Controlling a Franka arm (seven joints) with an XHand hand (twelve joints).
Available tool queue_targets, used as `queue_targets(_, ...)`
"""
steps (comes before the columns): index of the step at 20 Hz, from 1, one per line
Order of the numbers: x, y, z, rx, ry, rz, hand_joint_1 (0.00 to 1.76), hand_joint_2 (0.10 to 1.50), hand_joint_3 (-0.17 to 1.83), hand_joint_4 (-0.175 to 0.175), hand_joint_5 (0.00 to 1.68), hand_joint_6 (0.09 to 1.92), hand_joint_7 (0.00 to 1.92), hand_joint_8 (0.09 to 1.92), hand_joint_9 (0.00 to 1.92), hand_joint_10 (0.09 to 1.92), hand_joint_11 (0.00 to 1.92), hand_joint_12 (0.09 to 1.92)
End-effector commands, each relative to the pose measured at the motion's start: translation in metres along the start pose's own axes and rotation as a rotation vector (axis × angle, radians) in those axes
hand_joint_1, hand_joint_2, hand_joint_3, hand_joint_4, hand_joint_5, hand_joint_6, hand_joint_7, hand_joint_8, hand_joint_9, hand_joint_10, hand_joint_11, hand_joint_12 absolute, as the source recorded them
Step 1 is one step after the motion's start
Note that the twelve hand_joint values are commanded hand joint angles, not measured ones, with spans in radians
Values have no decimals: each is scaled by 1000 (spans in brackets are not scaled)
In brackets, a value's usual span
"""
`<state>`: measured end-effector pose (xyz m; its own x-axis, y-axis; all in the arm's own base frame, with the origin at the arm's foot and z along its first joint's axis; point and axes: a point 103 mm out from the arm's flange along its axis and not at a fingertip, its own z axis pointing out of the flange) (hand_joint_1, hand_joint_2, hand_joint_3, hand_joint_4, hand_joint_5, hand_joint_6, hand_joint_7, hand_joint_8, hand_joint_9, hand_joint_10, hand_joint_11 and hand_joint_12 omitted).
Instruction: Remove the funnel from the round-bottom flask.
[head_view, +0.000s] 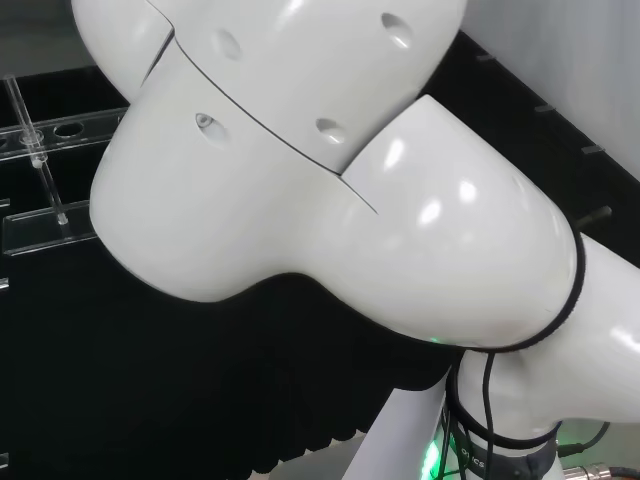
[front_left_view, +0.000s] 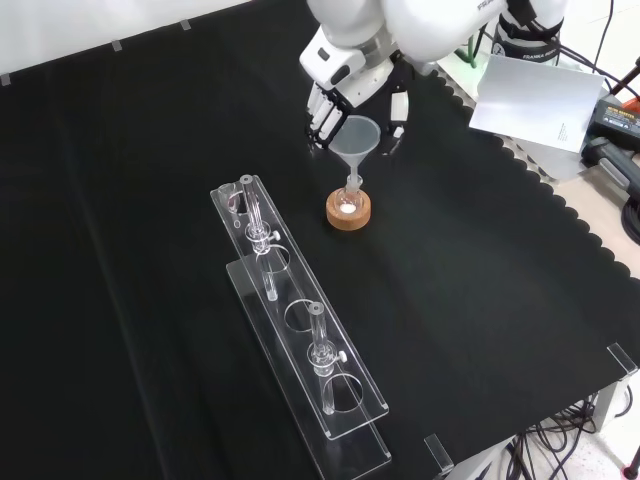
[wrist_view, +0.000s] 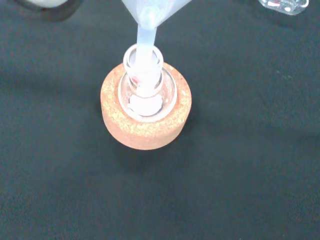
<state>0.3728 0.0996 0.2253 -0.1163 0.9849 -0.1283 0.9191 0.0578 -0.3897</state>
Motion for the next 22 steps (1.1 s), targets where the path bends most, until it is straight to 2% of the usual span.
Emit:
queue_targets(1,2,-12,-13,-9,-16,13,720,900,464,1,777,327,565,651,815,472,786,1133)
queue_targets(9,1,-22,-29,-38,-15,20,730,901,456,2,718,532,570,649,834,440,782,1135)
queue_targets(11,1,-25,-35,-44,-15,23,732,900,457,2,713,547,569,649,835,439,782,1135)
queue_targets(13,3,-28,-42,-48,-34,56,734,898,457,1,711,554,569,650,836,439,781,1134)
queue_targets(21,3,-39,-67,-94,3,72,739,895,458,-3,706,568,563,650,838,438,787,1131)
queue_targets(22,4,-40,-71,-98,-3,86,740,894,458,-3,705,569,562,650,839,438,788,1130)
